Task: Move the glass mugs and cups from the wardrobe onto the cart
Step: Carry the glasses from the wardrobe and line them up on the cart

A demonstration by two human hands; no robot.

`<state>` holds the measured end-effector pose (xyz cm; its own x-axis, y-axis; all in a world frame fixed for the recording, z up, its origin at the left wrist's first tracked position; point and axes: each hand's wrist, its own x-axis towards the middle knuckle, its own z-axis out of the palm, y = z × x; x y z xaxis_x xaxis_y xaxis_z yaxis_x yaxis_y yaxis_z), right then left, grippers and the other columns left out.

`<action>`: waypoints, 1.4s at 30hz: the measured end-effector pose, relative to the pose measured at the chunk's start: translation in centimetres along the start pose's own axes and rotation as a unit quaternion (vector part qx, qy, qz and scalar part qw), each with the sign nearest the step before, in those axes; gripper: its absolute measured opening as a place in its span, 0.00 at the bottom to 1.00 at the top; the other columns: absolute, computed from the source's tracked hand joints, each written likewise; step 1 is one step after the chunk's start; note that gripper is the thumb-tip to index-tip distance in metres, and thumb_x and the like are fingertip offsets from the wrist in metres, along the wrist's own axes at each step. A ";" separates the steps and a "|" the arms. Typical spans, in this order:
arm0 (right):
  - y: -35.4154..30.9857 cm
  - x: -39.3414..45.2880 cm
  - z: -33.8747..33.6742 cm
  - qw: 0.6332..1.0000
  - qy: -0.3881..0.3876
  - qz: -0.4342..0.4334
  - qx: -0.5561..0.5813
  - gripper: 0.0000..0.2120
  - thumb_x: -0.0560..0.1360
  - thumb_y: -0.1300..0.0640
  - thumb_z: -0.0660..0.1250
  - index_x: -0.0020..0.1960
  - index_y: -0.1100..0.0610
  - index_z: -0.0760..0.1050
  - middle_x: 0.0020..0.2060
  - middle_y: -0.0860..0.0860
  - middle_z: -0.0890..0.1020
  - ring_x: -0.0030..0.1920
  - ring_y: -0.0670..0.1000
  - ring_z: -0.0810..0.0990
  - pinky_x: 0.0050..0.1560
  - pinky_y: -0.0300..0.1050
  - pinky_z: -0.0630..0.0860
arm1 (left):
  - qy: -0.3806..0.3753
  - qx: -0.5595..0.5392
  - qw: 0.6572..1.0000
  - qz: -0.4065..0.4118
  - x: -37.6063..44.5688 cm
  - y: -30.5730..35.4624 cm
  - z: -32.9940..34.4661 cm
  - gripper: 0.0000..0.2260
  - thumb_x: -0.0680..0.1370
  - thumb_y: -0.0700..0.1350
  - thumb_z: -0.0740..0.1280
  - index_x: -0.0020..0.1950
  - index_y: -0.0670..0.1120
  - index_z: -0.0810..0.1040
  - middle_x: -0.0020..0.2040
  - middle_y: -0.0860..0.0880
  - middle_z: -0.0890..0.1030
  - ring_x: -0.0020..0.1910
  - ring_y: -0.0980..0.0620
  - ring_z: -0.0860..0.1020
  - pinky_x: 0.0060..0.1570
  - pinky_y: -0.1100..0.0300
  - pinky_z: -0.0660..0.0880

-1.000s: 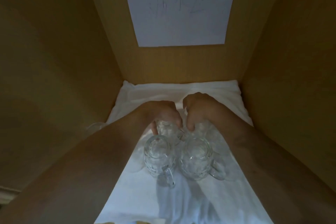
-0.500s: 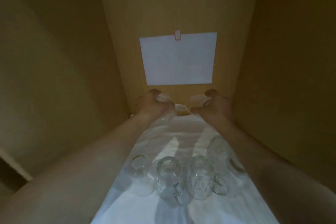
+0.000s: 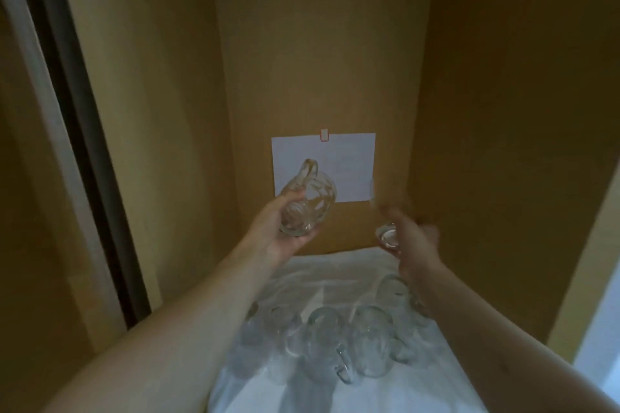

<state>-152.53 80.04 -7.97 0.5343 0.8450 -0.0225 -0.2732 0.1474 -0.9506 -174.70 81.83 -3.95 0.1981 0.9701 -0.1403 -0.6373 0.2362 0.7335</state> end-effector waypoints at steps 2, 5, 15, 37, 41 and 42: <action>-0.3 -2.5 -1.0 1.000 0.001 -0.015 0.008 0.36 0.50 0.45 0.81 0.55 0.57 0.80 0.47 0.60 0.86 0.44 0.58 0.86 0.43 0.53 0.82 | -0.016 -0.030 0.999 -0.004 -1.2 -0.2 -0.5 0.28 0.64 0.35 0.79 0.63 0.41 0.78 0.59 0.35 0.82 0.53 0.34 0.84 0.60 0.35 0.77; -0.5 -6.0 -2.8 0.999 0.011 -0.038 -0.006 0.27 0.59 0.45 0.81 0.55 0.51 0.77 0.46 0.57 0.85 0.45 0.56 0.86 0.46 0.62 0.82 | -0.057 -0.062 0.996 -0.019 -2.6 -1.0 -1.3 0.29 0.65 0.37 0.81 0.65 0.41 0.79 0.57 0.33 0.83 0.53 0.32 0.83 0.58 0.33 0.77; 0.4 -14.6 -10.2 0.986 0.114 -0.107 -0.052 0.31 0.58 0.42 0.83 0.57 0.46 0.77 0.49 0.53 0.86 0.44 0.53 0.87 0.37 0.41 0.80 | -0.202 -0.072 0.970 -0.112 -7.6 -8.4 -0.5 0.28 0.63 0.43 0.84 0.62 0.45 0.84 0.61 0.39 0.83 0.54 0.38 0.84 0.54 0.44 0.81; -9.0 -21.8 -40.8 0.931 0.289 -0.217 -0.059 0.25 0.67 0.52 0.81 0.59 0.45 0.74 0.53 0.50 0.84 0.50 0.49 0.85 0.46 0.40 0.81 | -0.403 0.101 0.875 -0.248 -18.4 -30.4 24.0 0.26 0.69 0.58 0.78 0.61 0.44 0.85 0.61 0.39 0.83 0.55 0.38 0.84 0.54 0.44 0.79; -10.2 -22.8 -48.6 0.921 0.328 -0.207 -0.047 0.32 0.68 0.56 0.81 0.66 0.51 0.70 0.56 0.56 0.82 0.54 0.56 0.84 0.54 0.53 0.82 | -0.430 0.131 0.857 -0.250 -21.0 -36.5 29.2 0.22 0.75 0.62 0.72 0.60 0.47 0.85 0.61 0.41 0.83 0.54 0.42 0.84 0.54 0.46 0.79; -10.5 -23.1 -50.4 0.917 0.339 -0.205 -0.049 0.34 0.67 0.56 0.81 0.69 0.53 0.69 0.57 0.57 0.81 0.55 0.55 0.83 0.52 0.51 0.82 | -0.438 0.135 0.852 -0.253 -21.6 -38.0 30.5 0.21 0.76 0.62 0.71 0.60 0.48 0.85 0.61 0.42 0.83 0.55 0.42 0.84 0.53 0.47 0.79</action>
<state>-121.67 33.03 -13.08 0.9594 0.2106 0.1874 0.1173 0.3064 -0.9446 -132.06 50.18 -8.53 0.9520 0.3056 -0.0199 -0.1344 0.4752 0.8696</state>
